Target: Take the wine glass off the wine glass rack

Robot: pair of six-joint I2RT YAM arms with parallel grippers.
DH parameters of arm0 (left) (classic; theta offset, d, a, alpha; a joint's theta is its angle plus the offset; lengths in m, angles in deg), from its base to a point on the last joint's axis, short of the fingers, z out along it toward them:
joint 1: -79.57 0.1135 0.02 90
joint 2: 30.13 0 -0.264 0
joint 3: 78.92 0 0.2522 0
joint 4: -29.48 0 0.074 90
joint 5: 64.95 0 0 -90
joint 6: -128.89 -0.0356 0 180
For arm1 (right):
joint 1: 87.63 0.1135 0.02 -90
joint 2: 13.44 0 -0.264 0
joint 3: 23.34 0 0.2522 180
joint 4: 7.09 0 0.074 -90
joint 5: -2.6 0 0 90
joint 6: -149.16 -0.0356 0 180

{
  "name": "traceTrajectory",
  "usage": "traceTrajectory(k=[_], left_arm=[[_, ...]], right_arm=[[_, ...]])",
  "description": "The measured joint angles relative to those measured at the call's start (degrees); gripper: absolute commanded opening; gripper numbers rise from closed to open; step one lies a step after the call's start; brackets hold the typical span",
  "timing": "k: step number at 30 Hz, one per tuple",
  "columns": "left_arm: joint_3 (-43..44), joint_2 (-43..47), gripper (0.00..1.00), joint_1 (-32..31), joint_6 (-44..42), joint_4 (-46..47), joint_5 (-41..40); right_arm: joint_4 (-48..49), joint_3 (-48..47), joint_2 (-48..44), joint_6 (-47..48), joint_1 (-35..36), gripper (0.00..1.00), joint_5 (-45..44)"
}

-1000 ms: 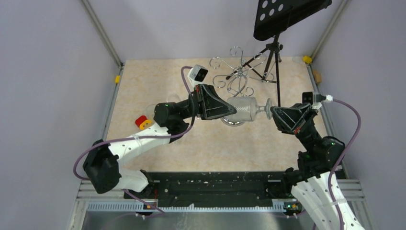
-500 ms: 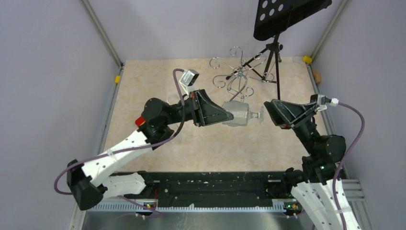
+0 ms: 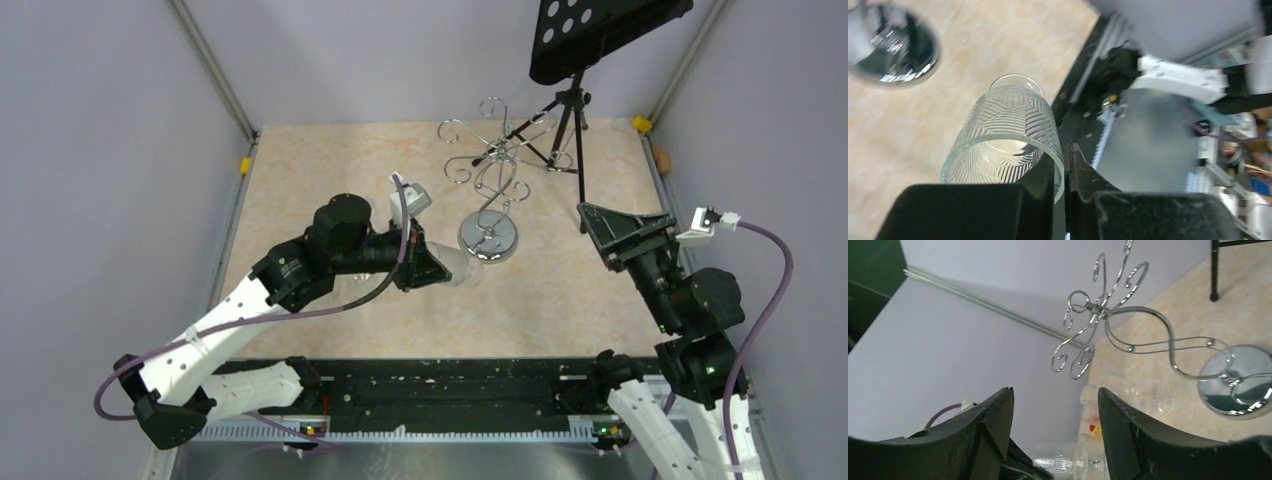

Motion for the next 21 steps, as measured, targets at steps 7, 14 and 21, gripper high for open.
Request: traceTrajectory(k=[7, 14, 21], left_arm=[[0.0, -2.36, 0.0, -0.07, -7.61, -17.31, -17.75], [-1.14, -7.41, 0.0, -0.02, -7.19, -20.83, -27.61], [-2.08, -14.1, 0.0, -0.02, -5.62, -20.41, -30.71]], right_arm=[[-6.91, -1.92, 0.09, 4.31, 0.0, 0.62, -6.16], [-9.11, -1.92, 0.07, 4.87, 0.0, 0.61, -8.11], [-10.29, -1.92, -0.85, 4.9, 0.0, 0.61, -9.01]])
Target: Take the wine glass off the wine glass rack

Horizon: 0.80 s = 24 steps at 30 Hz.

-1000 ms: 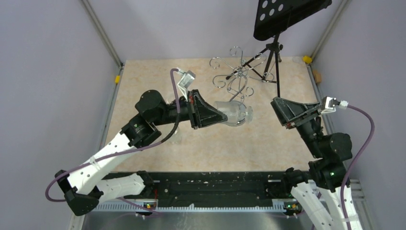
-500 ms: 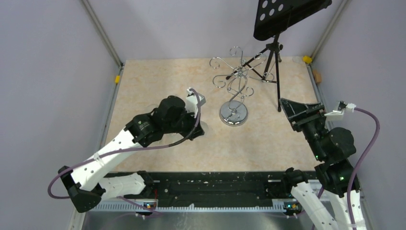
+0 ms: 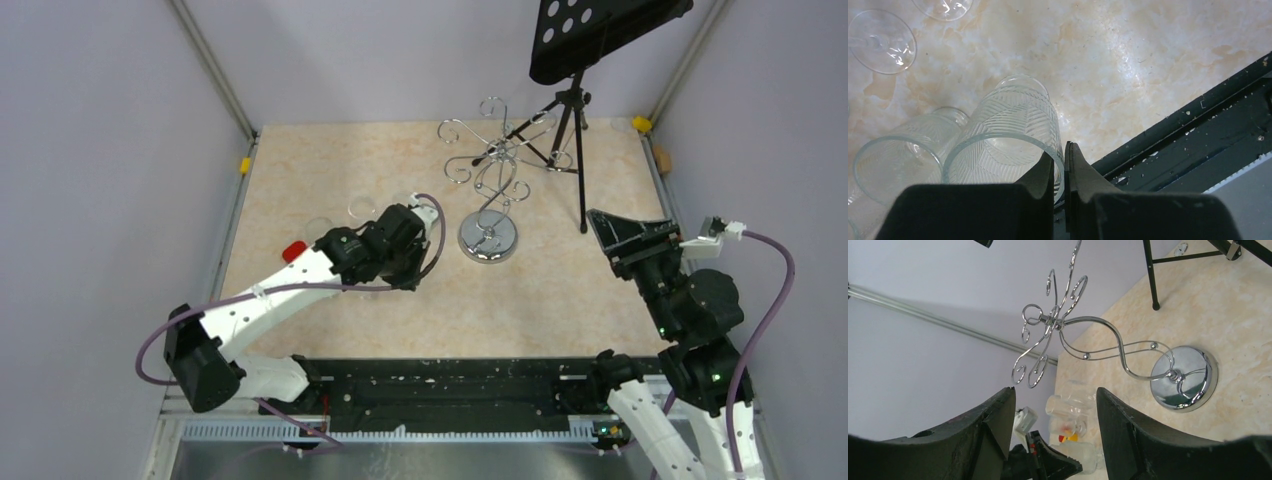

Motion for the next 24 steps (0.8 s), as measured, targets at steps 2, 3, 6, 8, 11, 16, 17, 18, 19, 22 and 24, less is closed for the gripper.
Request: traceTrajectory(k=[2, 3, 6, 8, 11, 16, 17, 18, 19, 22, 24], left_arm=[[0.0, -1.75, 0.0, 0.0, 0.22, 0.28, -0.15], [0.0, -2.78, 0.0, 0.0, 0.39, 0.48, -0.17], [0.0, -5.86, 0.0, 0.0, 0.7, 0.61, -0.55], [0.02, -7.85, 0.0, 0.0, 0.83, 0.83, -1.11], [0.11, -10.45, 0.0, 0.0, 1.09, 0.98, -2.19], [1.05, -13.35, 0.0, 0.0, 1.51, 1.38, -4.44], [1.4, -13.77, 0.0, 0.0, 1.51, 1.38, -4.81], [1.77, -14.23, 0.01, 0.0, 1.51, 1.38, -5.07], [2.23, -14.73, 0.04, 0.0, 1.51, 1.44, -5.44], [3.32, -15.93, 0.09, 0.0, 1.49, 1.9, -6.36], [3.76, -16.41, 0.15, 0.0, 1.49, 2.14, -6.86]], right_arm=[[-0.04, 0.0, -0.35, -0.02, 0.0, 0.61, -0.2], [-0.09, 0.0, -0.55, -0.04, 0.0, 0.61, -0.28], [-0.15, 0.0, -0.85, -0.04, 0.0, 0.61, -0.48], [-0.31, 0.02, -0.98, -0.07, 0.0, 0.61, -0.59], [-0.35, 0.02, -1.01, -0.09, 0.0, 0.61, -0.74], [-0.98, 0.02, -1.36, -0.07, 0.0, 0.61, -0.94], [-1.11, 0.02, -1.42, -0.07, 0.0, 0.61, -0.94], [-1.18, 0.04, -1.51, -0.07, 0.0, 0.61, -0.94], [-1.27, 0.07, -1.62, -0.07, 0.0, 0.61, -0.96], [-1.55, 0.09, -1.86, -0.09, 0.0, 0.61, -0.96], [-1.68, 0.09, -1.95, -0.11, 0.0, 0.61, -0.94]])
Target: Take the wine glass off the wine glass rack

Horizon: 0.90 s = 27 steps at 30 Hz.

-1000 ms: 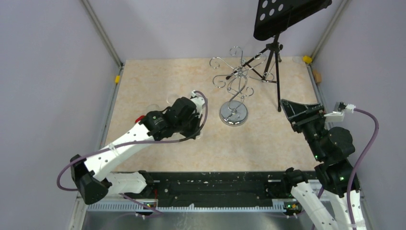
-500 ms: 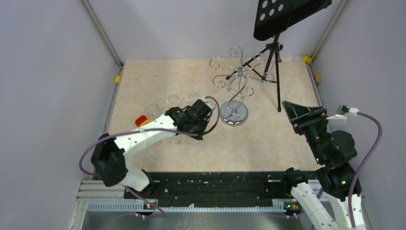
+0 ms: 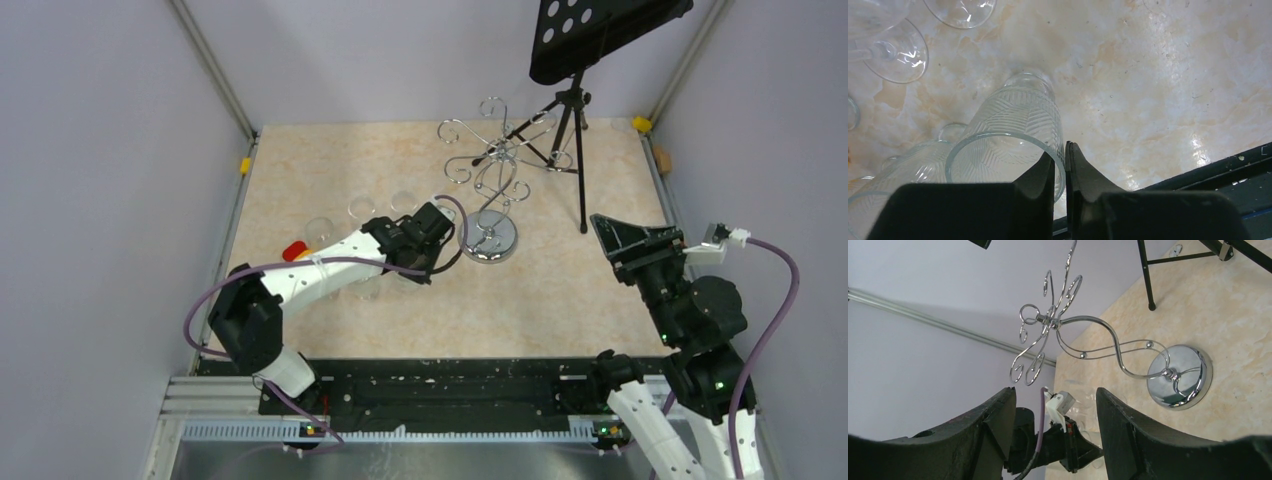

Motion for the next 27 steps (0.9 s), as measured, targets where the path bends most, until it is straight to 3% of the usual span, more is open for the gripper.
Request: traceTrajectory(k=[9, 13, 14, 16, 17, 20, 27], left_arm=[[0.55, -0.02, 0.31, -0.04, -0.02, 0.09, -2.03], [0.87, 0.02, 0.43, -0.04, 0.07, -0.04, -2.54], [0.98, 0.11, 0.49, -0.04, 0.17, -0.17, -2.71], [1.09, 0.92, 0.77, -0.04, 0.28, -0.63, -2.8], [1.18, 1.81, 0.82, -0.04, 0.28, -1.01, -2.71], [1.68, 5.68, 0.88, -0.04, -0.13, -1.7, -1.92], [1.95, 21.81, 0.89, -0.04, -0.96, -1.68, -2.58]], right_arm=[[-0.72, 0.0, -0.55, 0.0, 0.0, 0.61, 0.0], [-0.76, 0.0, -0.59, 0.0, 0.0, 0.61, 0.0], [-0.76, 0.0, -0.59, 0.0, 0.0, 0.61, 0.0], [-0.79, 0.0, -0.59, 0.0, 0.0, 0.61, 0.0], [-0.79, 0.0, -0.59, 0.0, 0.0, 0.62, 0.0], [-0.81, 0.0, -0.79, 0.2, 0.0, 0.64, 0.22], [-0.92, -0.02, -2.29, 2.62, 0.0, 0.68, 1.11]])
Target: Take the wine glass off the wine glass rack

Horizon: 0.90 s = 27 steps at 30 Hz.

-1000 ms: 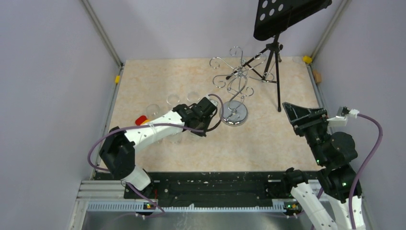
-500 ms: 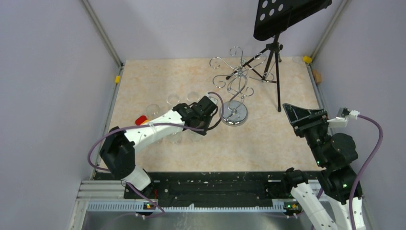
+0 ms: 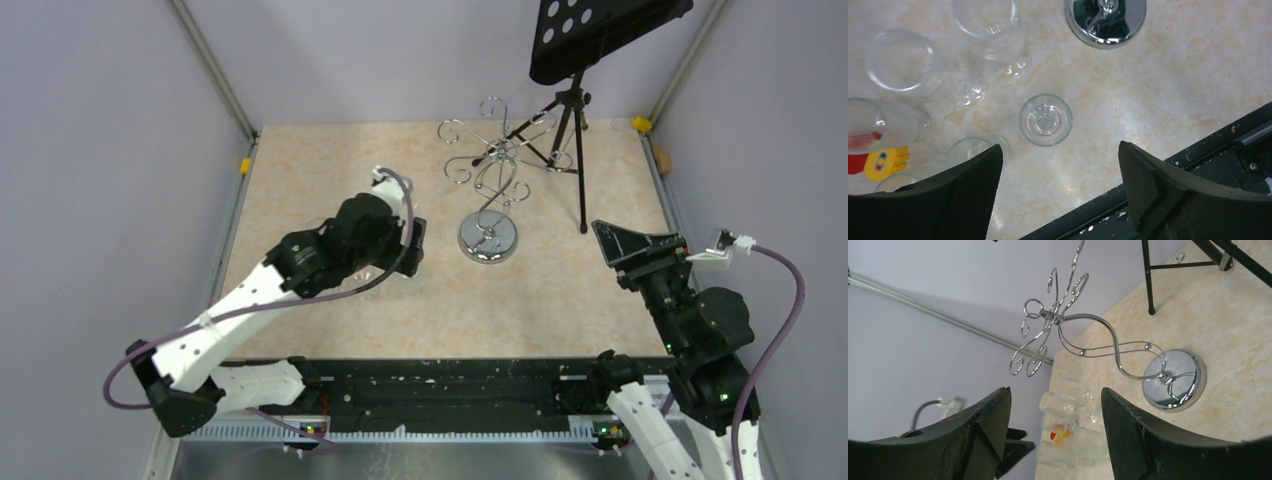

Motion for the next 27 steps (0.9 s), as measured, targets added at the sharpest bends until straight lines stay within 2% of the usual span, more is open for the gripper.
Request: traceTrajectory(k=[6, 9, 10, 15, 21, 27], left_arm=[[-0.87, 14.38, 0.9, -0.04, -0.15, 0.0, -11.02], [-2.25, 23.47, 0.9, -0.04, -0.57, 0.07, -17.57], [-2.73, 26.69, 0.9, -0.04, -0.98, 0.31, -19.67], [-3.13, 38.36, 0.9, -0.04, -2.38, 0.83, -28.33], [-3.06, 44.68, 0.95, -0.04, -5.51, 0.76, -34.27], [-1.16, 45.97, 0.97, -0.04, -7.63, -0.07, -37.29]], right_arm=[[-1.18, -0.55, -0.76, 4.66, 0.0, 0.7, -1.38], [-2.75, -2.19, -0.76, 8.94, 0.0, 0.87, -2.4], [-3.58, -3.28, -0.76, 10.58, 0.0, 0.9, -3.26], [-5.95, -8.46, -0.76, 16.74, 0.0, 0.92, -8.5], [-8.11, -11.02, -0.83, 21.11, 0.0, 0.92, -15.04], [-9.92, -12.35, -1.27, 23.89, 0.0, 0.93, -18.6]])
